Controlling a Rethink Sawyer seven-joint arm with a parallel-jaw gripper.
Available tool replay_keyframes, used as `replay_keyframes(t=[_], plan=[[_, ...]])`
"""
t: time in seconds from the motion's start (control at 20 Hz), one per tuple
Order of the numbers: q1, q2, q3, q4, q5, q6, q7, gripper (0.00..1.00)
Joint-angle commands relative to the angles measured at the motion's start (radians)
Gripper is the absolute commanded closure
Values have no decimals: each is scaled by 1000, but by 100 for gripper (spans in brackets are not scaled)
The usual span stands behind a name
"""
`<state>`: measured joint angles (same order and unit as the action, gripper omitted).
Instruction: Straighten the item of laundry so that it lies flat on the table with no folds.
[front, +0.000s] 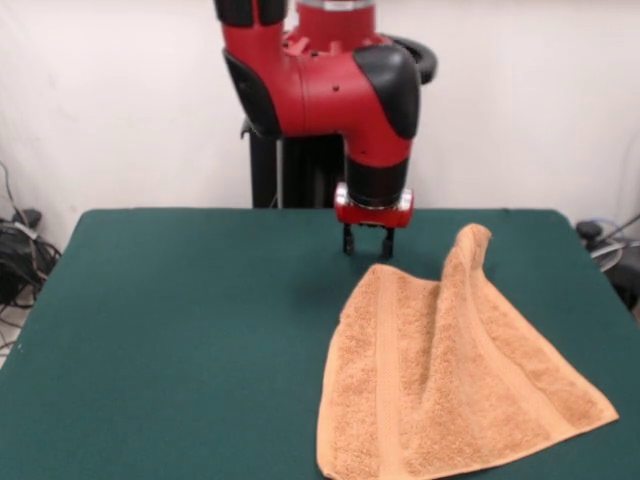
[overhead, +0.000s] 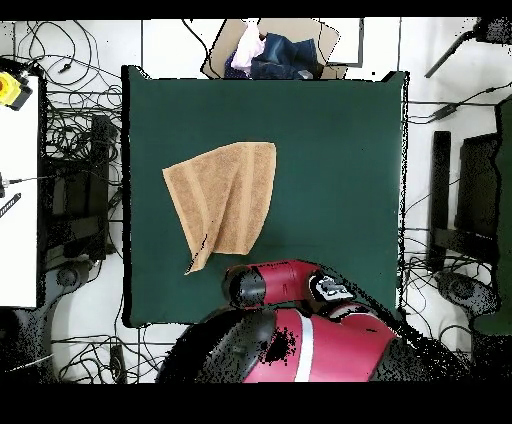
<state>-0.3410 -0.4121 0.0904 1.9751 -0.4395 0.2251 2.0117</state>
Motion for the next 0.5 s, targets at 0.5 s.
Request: replay_keyframes(t=[0.5], plan=[[-42, 195, -13, -143, -59, -169, 75, 0]])
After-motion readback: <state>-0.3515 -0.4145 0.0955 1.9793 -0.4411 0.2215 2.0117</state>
